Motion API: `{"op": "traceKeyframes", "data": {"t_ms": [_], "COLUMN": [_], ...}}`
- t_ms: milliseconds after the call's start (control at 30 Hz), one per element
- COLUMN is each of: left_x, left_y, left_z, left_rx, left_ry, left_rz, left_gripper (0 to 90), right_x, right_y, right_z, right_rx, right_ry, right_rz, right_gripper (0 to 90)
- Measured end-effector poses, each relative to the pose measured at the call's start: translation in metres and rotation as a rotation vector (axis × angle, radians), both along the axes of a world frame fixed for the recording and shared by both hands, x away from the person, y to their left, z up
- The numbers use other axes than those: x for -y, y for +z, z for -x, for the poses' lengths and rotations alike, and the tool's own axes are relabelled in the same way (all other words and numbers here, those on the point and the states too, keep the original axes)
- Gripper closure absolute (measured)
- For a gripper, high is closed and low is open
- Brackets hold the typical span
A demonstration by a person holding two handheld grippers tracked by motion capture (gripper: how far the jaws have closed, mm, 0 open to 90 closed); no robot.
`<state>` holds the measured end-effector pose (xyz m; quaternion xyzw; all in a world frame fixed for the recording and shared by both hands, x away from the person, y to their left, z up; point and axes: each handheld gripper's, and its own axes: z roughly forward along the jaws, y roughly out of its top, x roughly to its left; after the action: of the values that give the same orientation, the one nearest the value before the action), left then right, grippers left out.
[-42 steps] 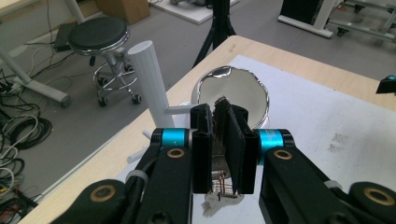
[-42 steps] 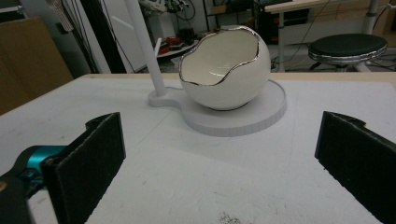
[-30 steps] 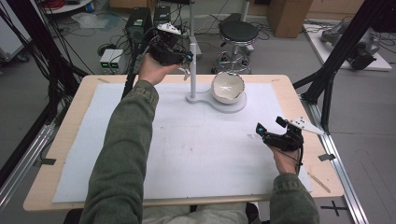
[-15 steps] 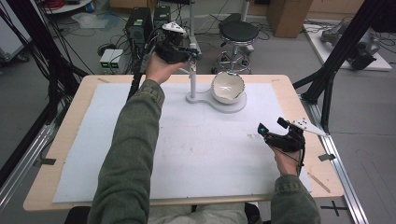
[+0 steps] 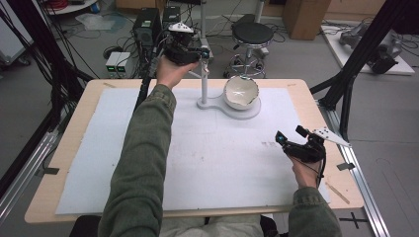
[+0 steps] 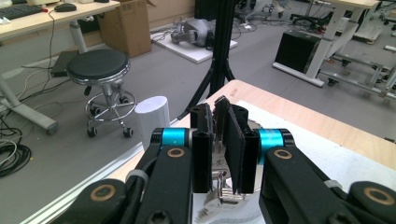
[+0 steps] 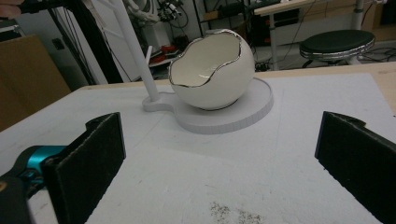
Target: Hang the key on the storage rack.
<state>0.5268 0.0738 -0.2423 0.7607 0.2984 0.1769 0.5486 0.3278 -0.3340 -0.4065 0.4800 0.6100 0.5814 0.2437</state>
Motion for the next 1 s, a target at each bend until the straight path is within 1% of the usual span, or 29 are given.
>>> {"op": "traceKeyframes", "data": {"t_ms": [33, 67, 100, 233, 433, 500, 533, 567, 600, 700, 733, 767, 800, 833, 867, 900, 933, 967, 1000], "left_x": [0.000, 0.000, 0.000, 0.000, -0.001, -0.002, -0.001, -0.001, -0.002, -0.003, -0.004, -0.004, -0.004, -0.003, -0.002, -0.001, -0.001, -0.002, -0.003], "left_y": [0.000, -0.002, -0.002, -0.006, -0.013, -0.014, -0.014, -0.014, -0.013, -0.012, -0.011, -0.010, -0.009, -0.007, -0.006, -0.005, -0.004, -0.004, -0.005], "left_z": [0.000, -0.002, -0.002, -0.006, -0.012, -0.013, -0.013, -0.013, -0.012, -0.010, -0.009, -0.009, -0.007, -0.005, -0.002, 0.000, 0.002, 0.004, 0.005], "left_rx": [-0.001, -0.003, -0.003, -0.012, -0.034, -0.036, -0.035, -0.034, -0.035, -0.040, -0.043, -0.048, -0.040, -0.026, -0.014, -0.002, 0.005, 0.009, 0.005], "left_ry": [0.000, 0.005, 0.005, 0.009, 0.030, 0.034, 0.036, 0.037, 0.037, 0.040, 0.035, 0.033, 0.043, 0.052, 0.050, 0.051, 0.053, 0.049, 0.042], "left_rz": [-0.005, 0.003, 0.003, -0.006, 0.001, 0.002, 0.000, -0.003, -0.007, -0.022, -0.016, -0.005, -0.009, -0.019, -0.022, -0.016, -0.004, 0.019, 0.040], "left_gripper": [80.8, 80.8, 80.8, 80.8, 80.8, 80.8, 80.8, 80.7, 80.1, 79.4, 72.3, 72.3, 63.3, 63.3, 58.1, 58.1, 51.8, 51.8, 47.2], "right_x": [0.000, 0.001, 0.001, 0.001, 0.002, 0.002, 0.002, 0.002, 0.002, 0.002, 0.002, 0.002, 0.001, 0.001, 0.001, 0.001, 0.000, 0.000, 0.000], "right_y": [0.000, 0.000, 0.000, 0.000, -0.001, -0.001, -0.001, -0.001, -0.001, -0.001, -0.001, -0.001, -0.001, -0.001, -0.001, -0.001, -0.001, -0.001, -0.001], "right_z": [0.000, 0.001, 0.001, 0.002, 0.002, 0.002, 0.002, 0.002, 0.001, 0.002, 0.002, 0.002, 0.002, 0.002, 0.001, 0.001, 0.001, 0.001, 0.001], "right_rx": [-0.002, -0.002, -0.002, -0.006, 0.001, -0.006, -0.001, -0.009, -0.002, -0.006, -0.006, -0.006, -0.007, -0.007, -0.008, -0.008, -0.007, -0.007, -0.006], "right_ry": [-0.003, -0.001, -0.001, -0.002, -0.004, -0.002, -0.005, -0.004, -0.008, -0.004, -0.002, -0.002, -0.002, -0.002, 0.002, 0.002, 0.002, 0.002, 0.003], "right_rz": [0.000, 0.000, 0.000, -0.002, 0.001, 0.000, 0.005, 0.000, 0.002, 0.001, 0.002, 0.002, 0.005, 0.005, 0.008, 0.008, 0.011, 0.011, 0.014], "right_gripper": [0.6, 0.6, 0.6, 0.6, 0.7, 0.7, 0.6, 0.6, 0.7, 0.6, 0.6, 0.6, 0.7, 0.7, 0.7, 0.7, 0.7, 0.7, 0.7]}}
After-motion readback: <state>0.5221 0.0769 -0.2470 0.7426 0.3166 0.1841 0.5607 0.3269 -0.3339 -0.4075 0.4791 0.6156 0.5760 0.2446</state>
